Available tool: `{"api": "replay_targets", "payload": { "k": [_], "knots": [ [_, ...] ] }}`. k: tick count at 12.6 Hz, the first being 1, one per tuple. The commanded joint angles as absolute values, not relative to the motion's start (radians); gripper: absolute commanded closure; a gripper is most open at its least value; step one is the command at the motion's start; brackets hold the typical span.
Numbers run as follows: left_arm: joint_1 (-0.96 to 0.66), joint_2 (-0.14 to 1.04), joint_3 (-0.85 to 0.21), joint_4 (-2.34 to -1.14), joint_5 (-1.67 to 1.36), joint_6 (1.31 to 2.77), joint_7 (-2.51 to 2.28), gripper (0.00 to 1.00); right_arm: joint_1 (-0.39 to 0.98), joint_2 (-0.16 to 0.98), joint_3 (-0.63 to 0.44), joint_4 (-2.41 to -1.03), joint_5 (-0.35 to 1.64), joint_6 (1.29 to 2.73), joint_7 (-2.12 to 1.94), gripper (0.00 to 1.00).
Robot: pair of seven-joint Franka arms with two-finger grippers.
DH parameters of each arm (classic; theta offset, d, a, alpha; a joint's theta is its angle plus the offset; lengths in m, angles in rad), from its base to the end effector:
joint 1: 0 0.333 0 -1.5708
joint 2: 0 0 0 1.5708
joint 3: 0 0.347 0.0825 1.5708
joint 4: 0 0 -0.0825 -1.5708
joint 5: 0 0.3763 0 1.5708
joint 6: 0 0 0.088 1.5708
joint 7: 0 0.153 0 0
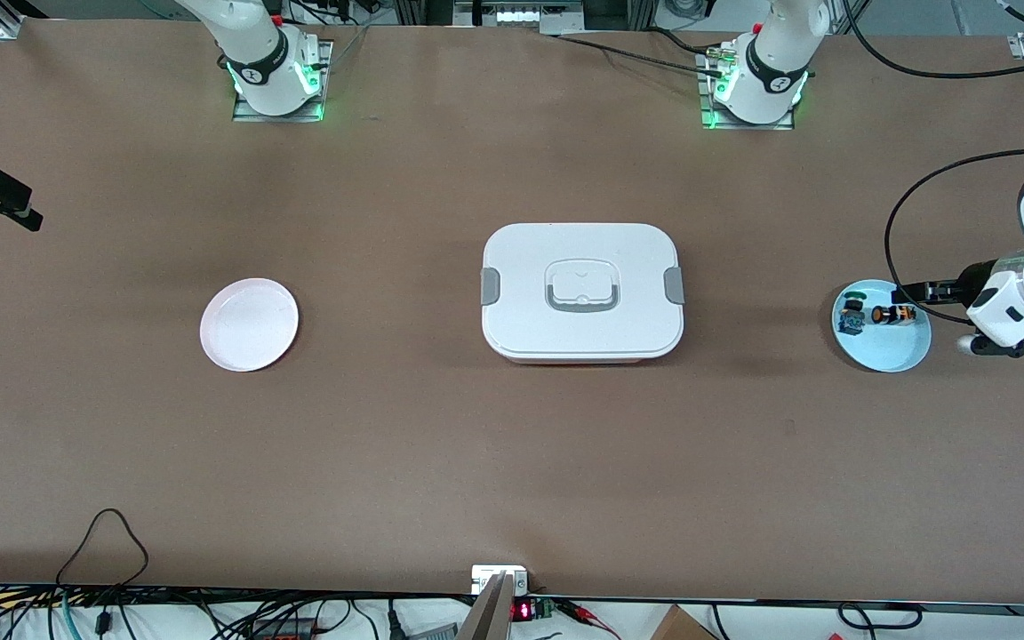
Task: Transfer orange switch to right arm and place
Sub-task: 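Lower the left gripper over the orange-and-black switch on the plate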
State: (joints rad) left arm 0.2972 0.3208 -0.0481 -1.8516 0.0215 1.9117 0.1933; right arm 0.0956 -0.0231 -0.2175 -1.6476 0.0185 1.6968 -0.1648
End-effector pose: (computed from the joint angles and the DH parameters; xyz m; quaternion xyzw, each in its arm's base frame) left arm 0.5711 0.1491 0.3210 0.9913 0.0230 -0.1270 0.0266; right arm 0.5497 -0.0660 0.5975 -0.9991 -0.0205 -0.0372 0.0065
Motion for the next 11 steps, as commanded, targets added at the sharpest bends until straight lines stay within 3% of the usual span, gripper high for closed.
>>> {"api": "replay_targets", "payload": {
  "k": [1,11],
  "knots": [
    [0.314,0.318,-0.048,-1.911,0.048,1.992,0.265,0.00,0.094,-0.015,-0.218,-1.624,0.031,1.684,-0.158,0.00],
    [0.387,0.402,-0.049,-1.989,0.044,2.275,0.373,0.00,0.095,-0.008,-0.216,-1.626,0.032,1.692,-0.158,0.00]
  ]
}}
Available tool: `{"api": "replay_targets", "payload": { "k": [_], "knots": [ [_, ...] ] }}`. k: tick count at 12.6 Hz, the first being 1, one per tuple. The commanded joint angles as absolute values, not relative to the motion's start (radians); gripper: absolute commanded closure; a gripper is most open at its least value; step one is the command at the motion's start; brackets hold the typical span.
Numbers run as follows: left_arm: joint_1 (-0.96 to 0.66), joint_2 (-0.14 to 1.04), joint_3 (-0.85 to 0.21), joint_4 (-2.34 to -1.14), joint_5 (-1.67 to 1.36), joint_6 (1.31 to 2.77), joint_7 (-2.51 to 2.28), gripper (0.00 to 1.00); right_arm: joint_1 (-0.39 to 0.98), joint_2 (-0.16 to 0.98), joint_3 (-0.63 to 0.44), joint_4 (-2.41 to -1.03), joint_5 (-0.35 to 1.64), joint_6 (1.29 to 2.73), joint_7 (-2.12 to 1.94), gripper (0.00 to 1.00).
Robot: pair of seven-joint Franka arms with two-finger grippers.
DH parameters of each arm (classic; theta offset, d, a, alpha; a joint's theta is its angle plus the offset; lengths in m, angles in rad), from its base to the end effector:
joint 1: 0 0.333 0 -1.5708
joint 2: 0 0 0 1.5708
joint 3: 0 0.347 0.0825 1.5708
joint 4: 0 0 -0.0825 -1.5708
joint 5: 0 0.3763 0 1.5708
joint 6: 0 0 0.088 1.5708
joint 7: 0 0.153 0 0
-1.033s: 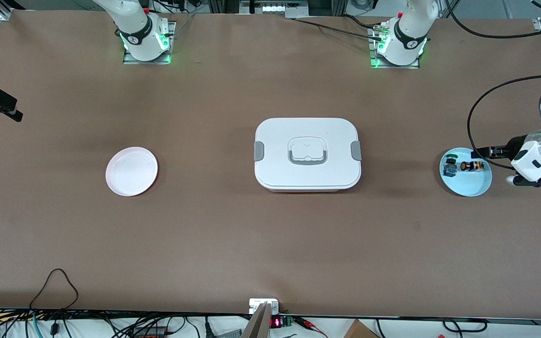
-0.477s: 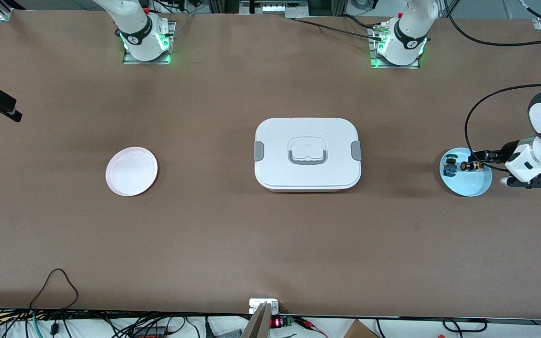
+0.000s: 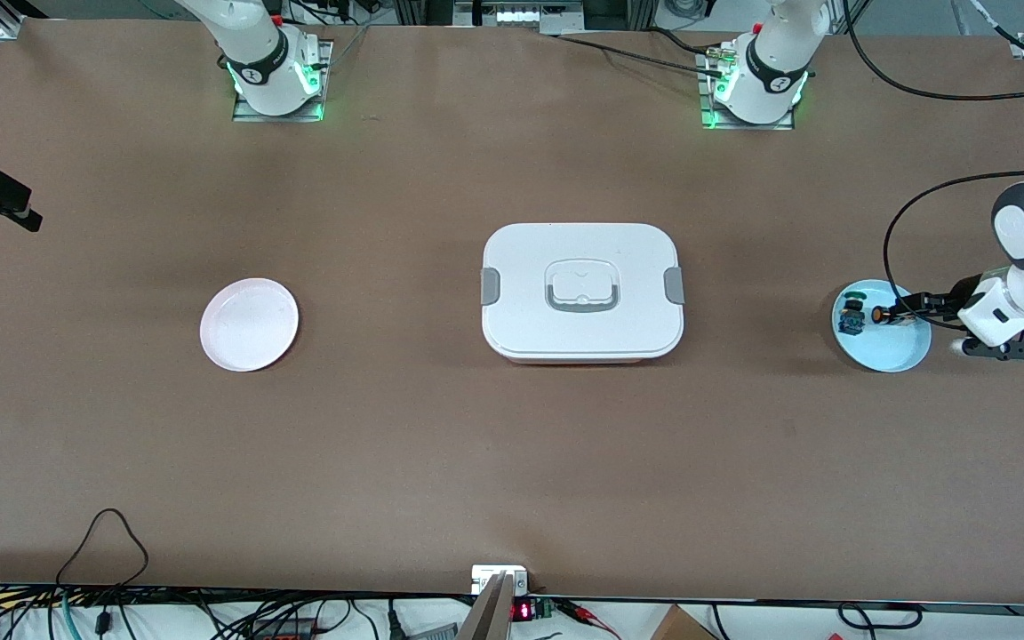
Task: Transfer orange switch to right arm and place
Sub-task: 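Lower the left gripper over the orange-and-black switch on the plate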
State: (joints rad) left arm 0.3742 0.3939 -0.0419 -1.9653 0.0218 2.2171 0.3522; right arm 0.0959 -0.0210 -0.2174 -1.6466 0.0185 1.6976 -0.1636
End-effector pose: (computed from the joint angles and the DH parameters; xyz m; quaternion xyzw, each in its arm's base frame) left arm 0.5652 0.1973 0.2493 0.9974 -0.0161 -0.0667 0.0237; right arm 0.5504 -0.0658 0.5969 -0.9991 -0.0201 -0.0370 0.0063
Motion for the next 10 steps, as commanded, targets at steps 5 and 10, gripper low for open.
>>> {"api": "replay_targets", "payload": {
  "k": [5,10],
  "knots": [
    [0.410,0.403,-0.051,-2.060,0.040,2.394,0.413,0.00,0.094,-0.003,-0.216,-1.626,0.031,1.697,-0.160,0.00],
    [0.420,0.425,-0.051,-2.085,0.041,2.453,0.446,0.00,0.094,0.000,-0.218,-1.626,0.031,1.715,-0.160,0.00]
  ]
}}
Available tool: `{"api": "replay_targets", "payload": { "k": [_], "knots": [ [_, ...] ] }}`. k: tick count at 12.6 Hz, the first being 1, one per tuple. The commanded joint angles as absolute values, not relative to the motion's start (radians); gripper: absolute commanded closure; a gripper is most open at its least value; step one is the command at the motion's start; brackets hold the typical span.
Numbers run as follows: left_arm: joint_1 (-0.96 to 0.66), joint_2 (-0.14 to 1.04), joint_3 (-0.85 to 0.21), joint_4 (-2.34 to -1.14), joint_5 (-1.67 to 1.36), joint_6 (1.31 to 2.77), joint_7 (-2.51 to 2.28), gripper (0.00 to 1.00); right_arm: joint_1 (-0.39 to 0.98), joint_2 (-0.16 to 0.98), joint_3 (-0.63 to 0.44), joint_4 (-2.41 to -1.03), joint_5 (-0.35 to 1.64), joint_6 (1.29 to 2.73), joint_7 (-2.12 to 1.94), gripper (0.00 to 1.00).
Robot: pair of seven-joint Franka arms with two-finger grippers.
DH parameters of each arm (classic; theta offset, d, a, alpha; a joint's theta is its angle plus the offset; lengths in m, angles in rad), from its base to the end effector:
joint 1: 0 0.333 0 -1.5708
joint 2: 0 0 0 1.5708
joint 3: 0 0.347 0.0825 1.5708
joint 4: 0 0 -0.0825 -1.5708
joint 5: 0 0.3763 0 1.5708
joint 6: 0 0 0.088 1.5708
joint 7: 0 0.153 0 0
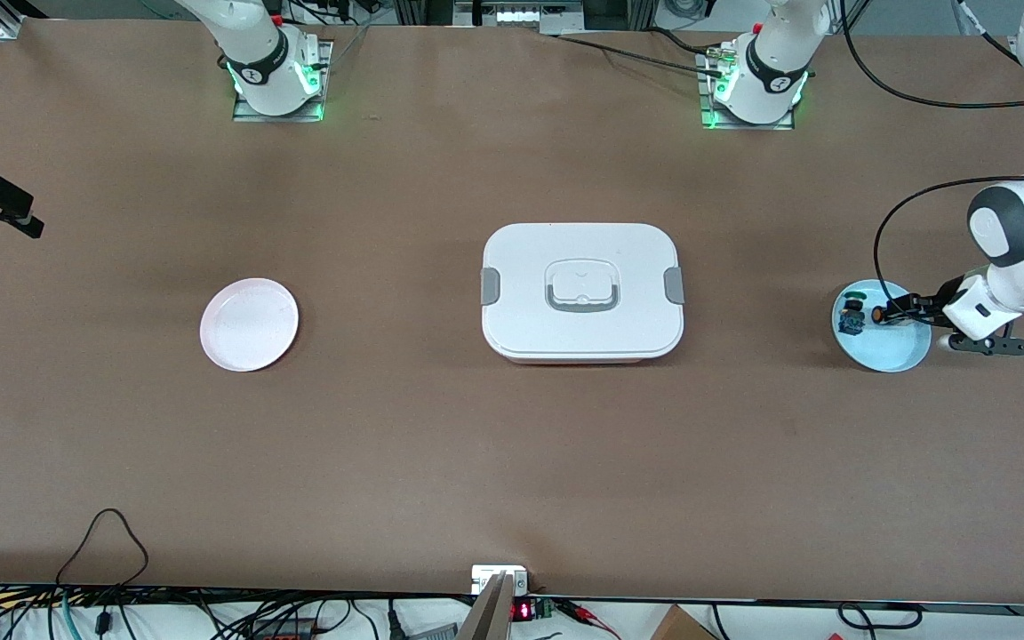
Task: Transfer orange switch to right arm and place
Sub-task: 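Close the left gripper on the orange-and-black switch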
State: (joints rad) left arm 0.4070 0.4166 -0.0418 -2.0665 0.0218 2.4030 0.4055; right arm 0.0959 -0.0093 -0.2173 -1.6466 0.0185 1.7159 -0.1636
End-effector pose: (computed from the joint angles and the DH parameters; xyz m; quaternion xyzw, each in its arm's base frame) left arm 0.5479 0.2104 0.2104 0.9988 -0.0270 -0.0363 0.0164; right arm 0.5561 -0.0658 0.5924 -0.9990 -0.0201 -0.0402 0.0045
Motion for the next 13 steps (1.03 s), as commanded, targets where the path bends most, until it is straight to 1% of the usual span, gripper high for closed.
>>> {"api": "replay_targets", "payload": {
  "k": [1,4,13],
  "knots": [
    [0.425,0.437,-0.051,-2.091,0.037,2.480,0.472,0.00,0.094,0.000,-0.218,-1.625,0.031,1.715,-0.160,0.00],
    [0.431,0.451,-0.051,-2.111,0.032,2.529,0.476,0.00,0.094,-0.002,-0.218,-1.625,0.031,1.713,-0.160,0.00],
    [0.431,0.472,-0.051,-2.134,0.029,2.559,0.477,0.00,0.094,-0.006,-0.218,-1.624,0.032,1.706,-0.160,0.00]
  ]
}}
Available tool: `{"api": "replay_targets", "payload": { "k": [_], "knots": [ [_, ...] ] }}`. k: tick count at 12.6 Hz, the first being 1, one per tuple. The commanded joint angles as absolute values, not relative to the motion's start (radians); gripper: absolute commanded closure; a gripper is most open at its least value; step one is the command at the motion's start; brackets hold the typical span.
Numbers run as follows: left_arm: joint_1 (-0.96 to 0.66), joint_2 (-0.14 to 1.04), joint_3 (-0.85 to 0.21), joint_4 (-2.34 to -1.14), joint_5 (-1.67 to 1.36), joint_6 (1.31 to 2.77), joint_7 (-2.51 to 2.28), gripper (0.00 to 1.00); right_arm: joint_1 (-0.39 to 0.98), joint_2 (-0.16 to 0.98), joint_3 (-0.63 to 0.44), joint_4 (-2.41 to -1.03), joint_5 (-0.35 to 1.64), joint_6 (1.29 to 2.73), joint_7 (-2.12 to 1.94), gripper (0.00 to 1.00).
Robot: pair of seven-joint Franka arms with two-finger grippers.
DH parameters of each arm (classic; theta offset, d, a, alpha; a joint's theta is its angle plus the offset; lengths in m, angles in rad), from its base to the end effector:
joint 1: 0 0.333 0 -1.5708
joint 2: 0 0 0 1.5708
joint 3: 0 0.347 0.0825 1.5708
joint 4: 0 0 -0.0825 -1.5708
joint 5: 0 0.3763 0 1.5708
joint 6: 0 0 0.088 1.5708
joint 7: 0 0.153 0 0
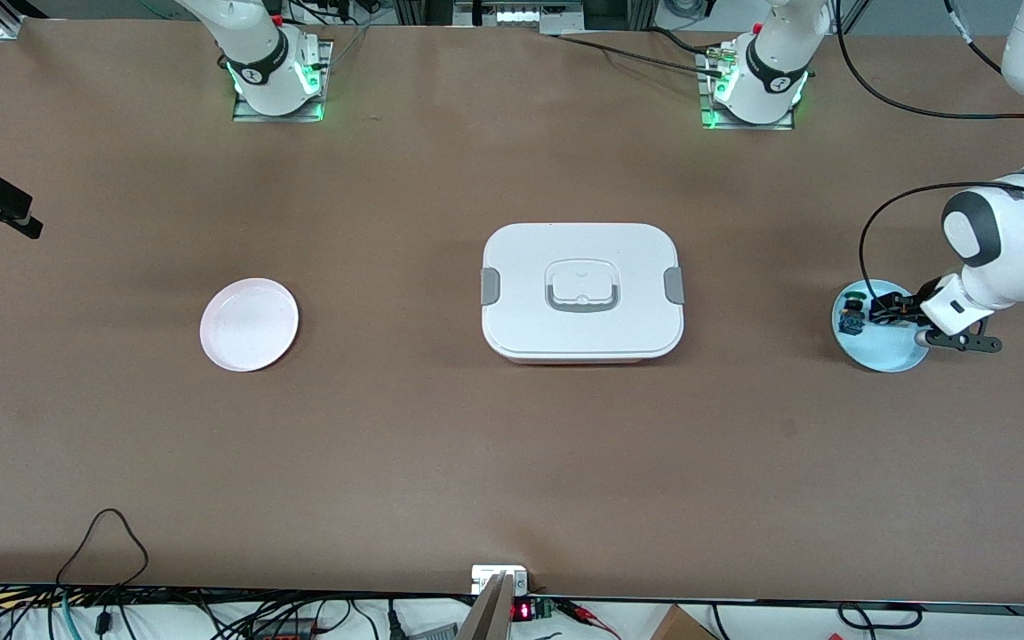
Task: Transfer orange switch to right arm and place
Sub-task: 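Close the left gripper on the orange-and-black switch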
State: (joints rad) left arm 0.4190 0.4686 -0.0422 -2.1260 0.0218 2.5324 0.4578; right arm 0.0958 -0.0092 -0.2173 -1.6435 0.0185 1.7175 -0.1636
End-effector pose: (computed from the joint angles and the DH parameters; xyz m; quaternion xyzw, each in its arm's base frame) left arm 0.5346 0.2114 0.1689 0.9984 -0.0476 -0.0267 0.0158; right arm 0.5567 -0.0659 0.5939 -0.9989 -0.0200 -0.0425 0.0042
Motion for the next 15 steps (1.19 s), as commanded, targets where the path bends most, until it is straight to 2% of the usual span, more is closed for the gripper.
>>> {"api": "replay_targets", "payload": {
  "k": [1,10,13,15],
  "knots": [
    [0.431,0.472,-0.051,-2.135,0.029,2.560,0.477,0.00,0.094,-0.006,-0.218,-1.624,0.032,1.706,-0.163,0.00],
    [0.443,0.483,-0.052,-2.135,0.029,2.568,0.477,0.01,0.094,-0.006,-0.218,-1.624,0.032,1.707,-0.164,0.00],
    [0.443,0.477,-0.054,-2.146,0.029,2.580,0.477,0.52,0.094,-0.006,-0.219,-1.624,0.032,1.706,-0.164,0.00],
    [0.440,0.463,-0.058,-2.146,0.029,2.573,0.472,0.67,0.094,-0.008,-0.219,-1.624,0.032,1.704,-0.164,0.00]
  ]
}}
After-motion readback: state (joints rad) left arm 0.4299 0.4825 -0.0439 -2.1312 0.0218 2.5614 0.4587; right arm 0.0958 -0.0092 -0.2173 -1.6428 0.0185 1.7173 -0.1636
